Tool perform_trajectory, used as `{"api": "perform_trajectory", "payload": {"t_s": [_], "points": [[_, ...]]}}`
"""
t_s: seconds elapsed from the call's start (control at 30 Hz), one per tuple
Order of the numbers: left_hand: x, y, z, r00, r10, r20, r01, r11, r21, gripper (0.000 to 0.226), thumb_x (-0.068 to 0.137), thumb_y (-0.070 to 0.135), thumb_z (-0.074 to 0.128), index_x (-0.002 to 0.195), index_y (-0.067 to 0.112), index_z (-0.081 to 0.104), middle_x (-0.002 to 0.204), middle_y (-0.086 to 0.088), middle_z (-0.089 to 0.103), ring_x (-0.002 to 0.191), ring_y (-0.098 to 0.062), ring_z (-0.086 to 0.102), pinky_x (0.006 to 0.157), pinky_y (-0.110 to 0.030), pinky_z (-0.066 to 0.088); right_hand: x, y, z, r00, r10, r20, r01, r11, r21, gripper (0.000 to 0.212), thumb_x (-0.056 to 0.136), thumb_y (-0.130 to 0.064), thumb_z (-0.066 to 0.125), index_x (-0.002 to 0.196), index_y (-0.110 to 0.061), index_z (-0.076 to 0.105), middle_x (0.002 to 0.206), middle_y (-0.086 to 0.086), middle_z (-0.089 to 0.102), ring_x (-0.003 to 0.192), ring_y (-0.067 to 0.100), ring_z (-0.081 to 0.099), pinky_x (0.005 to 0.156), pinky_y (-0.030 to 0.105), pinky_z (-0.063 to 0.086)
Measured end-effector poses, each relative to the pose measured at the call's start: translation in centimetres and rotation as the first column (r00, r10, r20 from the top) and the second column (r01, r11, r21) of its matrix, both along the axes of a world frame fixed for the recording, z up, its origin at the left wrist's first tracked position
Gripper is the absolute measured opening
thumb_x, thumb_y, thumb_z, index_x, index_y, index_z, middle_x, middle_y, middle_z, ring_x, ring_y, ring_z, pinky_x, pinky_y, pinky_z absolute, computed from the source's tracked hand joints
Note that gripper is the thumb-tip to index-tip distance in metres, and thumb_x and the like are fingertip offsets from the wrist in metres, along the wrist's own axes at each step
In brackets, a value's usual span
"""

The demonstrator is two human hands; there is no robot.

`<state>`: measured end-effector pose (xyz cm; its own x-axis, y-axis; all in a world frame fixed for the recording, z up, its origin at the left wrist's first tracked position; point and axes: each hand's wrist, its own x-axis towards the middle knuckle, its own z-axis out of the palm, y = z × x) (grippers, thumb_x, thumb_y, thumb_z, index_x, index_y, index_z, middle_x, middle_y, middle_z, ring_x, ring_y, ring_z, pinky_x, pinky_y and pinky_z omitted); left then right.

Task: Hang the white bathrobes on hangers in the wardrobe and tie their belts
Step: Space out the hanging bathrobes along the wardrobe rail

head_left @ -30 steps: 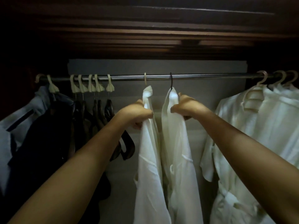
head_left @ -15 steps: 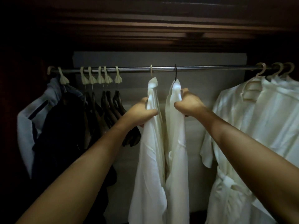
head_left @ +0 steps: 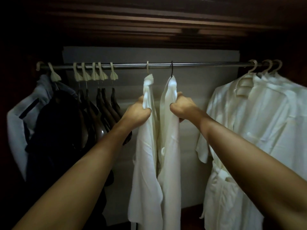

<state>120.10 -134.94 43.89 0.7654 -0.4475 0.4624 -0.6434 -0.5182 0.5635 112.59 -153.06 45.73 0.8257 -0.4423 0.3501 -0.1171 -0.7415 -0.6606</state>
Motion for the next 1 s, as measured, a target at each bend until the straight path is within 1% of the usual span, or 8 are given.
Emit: {"api": "perform_trajectory", "payload": {"t_s": [0.13,0.2,0.3,0.43,0.6,0.73,0.87,1.0], "points": [[-0.9,-0.4,-0.2,0.988,0.046,0.146,-0.038,0.998,-0.058,0.063,0.091,0.031,0.057,0.149,0.025,0.035,0.125,-0.012,0.05,0.11,-0.034,0.057,0.087,-0.035,0.042,-0.4,-0.8,-0.5,0.999,-0.004,0.044,0.005,1.0,-0.029,0.037,0.084,-0.019,0.049,0.12,-0.014,0.046,0.1,0.008,0.055,0.084,0.031,0.063,0.049,0.036,0.061],[-1.7,-1.0,-0.2,0.951,0.075,0.301,-0.041,0.992,-0.12,0.067,0.088,0.029,0.061,0.15,0.022,0.037,0.127,-0.011,0.048,0.114,-0.033,0.054,0.094,-0.041,0.047,-0.7,-1.3,-1.0,0.996,-0.036,0.08,0.043,0.995,-0.094,0.037,0.081,-0.026,0.051,0.117,-0.018,0.05,0.103,0.009,0.059,0.091,0.034,0.063,0.062,0.043,0.064],[-3.1,-2.2,0.4,0.856,0.128,0.5,-0.05,0.985,-0.167,0.062,0.085,0.026,0.064,0.144,0.017,0.049,0.129,-0.011,0.051,0.119,-0.031,0.051,0.102,-0.047,0.046,-1.1,-2.2,-1.6,0.983,-0.046,0.177,0.077,0.983,-0.169,0.04,0.08,-0.048,0.052,0.112,-0.024,0.055,0.099,0.007,0.066,0.093,0.035,0.065,0.077,0.049,0.061],[-4.1,-4.2,1.4,0.828,0.098,0.552,0.007,0.982,-0.186,0.04,0.082,0.024,0.065,0.122,0.019,0.064,0.127,-0.006,0.057,0.122,-0.027,0.051,0.103,-0.043,0.041,-2.3,-3.7,-1.3,0.957,-0.08,0.28,0.1,0.993,-0.058,0.053,0.083,-0.076,0.038,0.107,-0.032,0.058,0.101,0.006,0.069,0.095,0.032,0.067,0.084,0.049,0.059],[-4.7,-7.4,1.8,0.828,0.009,0.561,0.109,0.978,-0.177,0.031,0.079,0.023,0.063,0.11,0.019,0.069,0.109,-0.006,0.062,0.106,-0.029,0.057,0.095,-0.038,0.043,-4.8,-7.9,-0.6,0.931,-0.18,0.319,0.229,0.965,-0.124,0.042,0.098,-0.061,0.036,0.098,-0.025,0.058,0.103,0.01,0.069,0.101,0.036,0.061,0.09,0.044,0.05],[-6.1,-11.7,1.7,0.823,-0.073,0.563,0.211,0.96,-0.184,0.026,0.079,0.027,0.058,0.101,0.024,0.07,0.101,0.0,0.062,0.098,-0.021,0.055,0.09,-0.039,0.047,-7.0,-12.8,-0.4,0.922,-0.265,0.283,0.318,0.934,-0.16,0.042,0.099,-0.055,0.039,0.114,-0.023,0.062,0.113,0.008,0.069,0.11,0.033,0.06,0.095,0.042,0.049],[-7.5,-17.1,1.8,0.808,-0.154,0.569,0.292,0.943,-0.161,0.025,0.082,0.029,0.058,0.103,0.024,0.07,0.101,0.0,0.063,0.101,-0.02,0.057,0.09,-0.036,0.047,-9.5,-18.4,-0.2,0.915,-0.325,0.239,0.366,0.918,-0.152,0.038,0.098,-0.047,0.046,0.123,-0.024,0.062,0.117,0.005,0.069,0.11,0.028,0.063,0.095,0.039,0.051],[-9.1,-23.6,2.1,0.808,-0.192,0.557,0.314,0.94,-0.132,0.024,0.082,0.028,0.058,0.102,0.022,0.07,0.101,-0.002,0.064,0.101,-0.024,0.056,0.09,-0.042,0.049,-12.2,-24.7,-0.3,0.906,-0.358,0.227,0.399,0.9,-0.175,0.033,0.094,-0.033,0.051,0.122,-0.025,0.066,0.115,0.001,0.069,0.104,0.022,0.065,0.082,0.032,0.052]]}}
